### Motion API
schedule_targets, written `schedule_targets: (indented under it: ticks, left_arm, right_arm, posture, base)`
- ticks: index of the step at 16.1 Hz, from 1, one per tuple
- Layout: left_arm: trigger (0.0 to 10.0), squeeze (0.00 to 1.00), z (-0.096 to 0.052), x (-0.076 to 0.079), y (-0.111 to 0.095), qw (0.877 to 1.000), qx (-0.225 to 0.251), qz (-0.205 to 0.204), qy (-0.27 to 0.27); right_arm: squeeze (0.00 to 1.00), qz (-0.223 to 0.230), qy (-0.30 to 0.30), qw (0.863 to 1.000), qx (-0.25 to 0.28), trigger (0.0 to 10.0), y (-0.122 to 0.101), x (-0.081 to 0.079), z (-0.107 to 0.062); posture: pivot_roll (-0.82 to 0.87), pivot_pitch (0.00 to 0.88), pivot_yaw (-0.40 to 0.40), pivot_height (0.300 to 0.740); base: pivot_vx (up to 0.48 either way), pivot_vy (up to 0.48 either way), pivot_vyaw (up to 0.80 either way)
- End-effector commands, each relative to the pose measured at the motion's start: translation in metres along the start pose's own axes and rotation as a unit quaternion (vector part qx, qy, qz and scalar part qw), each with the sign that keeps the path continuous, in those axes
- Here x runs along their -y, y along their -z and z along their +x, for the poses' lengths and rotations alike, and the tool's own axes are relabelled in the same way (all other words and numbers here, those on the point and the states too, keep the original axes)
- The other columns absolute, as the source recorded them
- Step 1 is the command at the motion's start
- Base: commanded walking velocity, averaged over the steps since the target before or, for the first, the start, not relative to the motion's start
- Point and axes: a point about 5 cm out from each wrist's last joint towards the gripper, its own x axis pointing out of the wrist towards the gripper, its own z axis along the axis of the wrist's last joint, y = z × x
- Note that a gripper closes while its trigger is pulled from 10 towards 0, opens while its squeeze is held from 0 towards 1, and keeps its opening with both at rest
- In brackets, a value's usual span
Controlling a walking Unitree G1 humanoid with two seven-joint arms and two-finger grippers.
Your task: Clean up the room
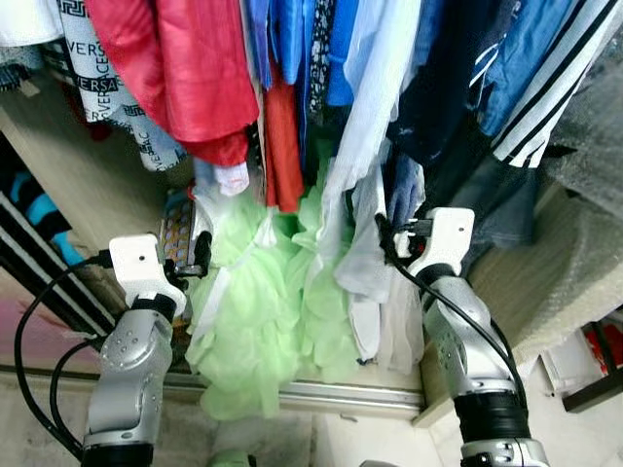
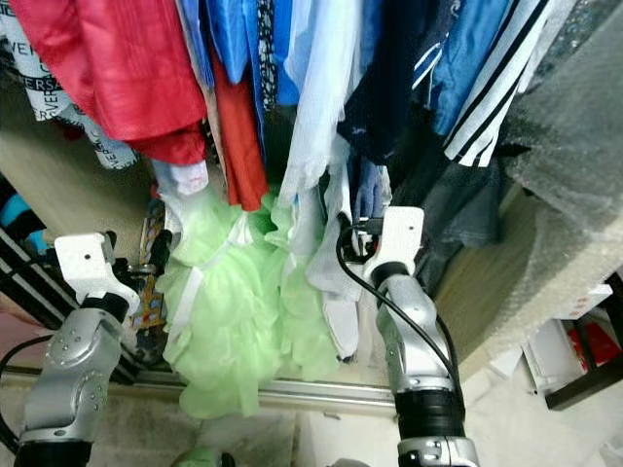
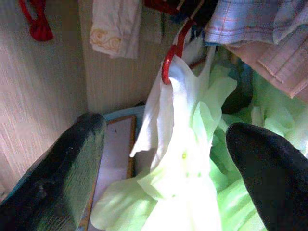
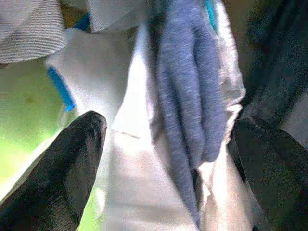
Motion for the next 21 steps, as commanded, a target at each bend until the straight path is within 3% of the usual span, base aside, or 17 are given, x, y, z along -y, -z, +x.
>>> schedule_targets:
  ticks: [1, 3, 4, 5, 6, 9, 11, 14, 16, 18, 21]
  left_arm:
    - [10.0, 0.0, -0.003, 0.002, -0.001, 1.0, -0.005, 0.014, 0.005]
    - [10.0, 0.0, -0.015, -0.003, 0.006, 0.999, -0.014, 0.042, -0.006]
    - [10.0, 0.0, -0.021, -0.007, 0.009, 0.999, -0.018, 0.035, -0.013]
    - [10.0, 0.0, -0.036, -0.017, 0.009, 0.997, 0.002, 0.072, -0.039]
    - [10.0, 0.0, -0.044, -0.02, 0.012, 0.998, -0.003, 0.046, -0.044]
    - [10.0, 0.0, -0.059, -0.013, 0.02, 0.999, -0.006, 0.035, 0.008]
    - [10.0, 0.0, -0.062, -0.004, 0.023, 0.999, -0.007, 0.028, 0.019]
    - [10.0, 0.0, -0.055, 0.001, 0.015, 0.997, 0.014, 0.073, 0.01]
    - [10.0, 0.0, -0.047, 0.002, 0.009, 0.994, 0.022, 0.105, 0.006]
    - [10.0, 0.0, -0.039, 0.004, 0.005, 0.994, 0.028, 0.105, 0.007]
    - [10.0, 0.0, -0.038, 0.006, 0.007, 0.992, 0.028, 0.123, -0.009]
  right_arm:
    - [0.0, -0.005, 0.005, 1.0, 0.007, 10.0, -0.005, 0.006, -0.003]
    - [0.0, -0.026, 0.007, 1.0, 0.0, 10.0, 0.001, 0.012, -0.014]
    - [0.0, -0.076, 0.005, 0.997, 0.005, 10.0, 0.001, 0.013, -0.02]
    - [0.0, -0.051, 0.004, 0.999, -0.003, 10.0, 0.007, 0.019, -0.039]
    - [0.0, -0.08, 0.016, 0.997, 0.003, 10.0, 0.01, 0.026, -0.051]
    - [0.0, -0.059, 0.005, 0.998, -0.011, 10.0, 0.019, 0.027, -0.075]
    - [0.0, -0.061, 0.015, 0.998, -0.006, 10.0, 0.017, 0.025, -0.069]
    - [0.0, -0.09, 0.014, 0.996, 0.007, 10.0, 0.009, 0.02, -0.06]
    - [0.0, -0.105, 0.003, 0.994, 0.012, 10.0, 0.006, 0.015, -0.051]
    - [0.0, -0.103, 0.001, 0.994, 0.018, 10.0, 0.003, 0.015, -0.041]
    - [0.0, -0.108, -0.012, 0.994, 0.026, 10.0, -0.001, 0.009, -0.036]
  posture:
    - [-0.04, 0.0, -0.019, 0.74]
    - [-0.04, 0.0, -0.015, 0.74]
    - [-0.04, 0.0, -0.018, 0.74]
    - [-0.04, 0.0, -0.018, 0.74]
    - [-0.04, 0.0, -0.018, 0.74]
    - [-0.05, 0.0, -0.013, 0.74]
    - [-0.05, 0.0, -0.01, 0.74]
    - [-0.05, 0.0, -0.008, 0.74]
    - [-0.04, 0.0, -0.013, 0.74]
    - [-0.04, 0.0, -0.018, 0.74]
    - [-0.04, 0.0, -0.017, 0.74]
  base:
    - [0.0, 0.0, 0.0]
    - [0.0, 0.0, 0.0]
    - [0.0, 0.0, 0.0]
    - [0.0, 0.0, 0.0]
    - [0.0, 0.0, 0.0]
    - [0.0, 0.0, 0.0]
    - [0.0, 0.0, 0.0]
    - [0.0, 0.0, 0.0]
    - [0.0, 0.0, 0.8]
    - [0.0, 0.0, 0.8]
    - [0.0, 0.0, 0.8]
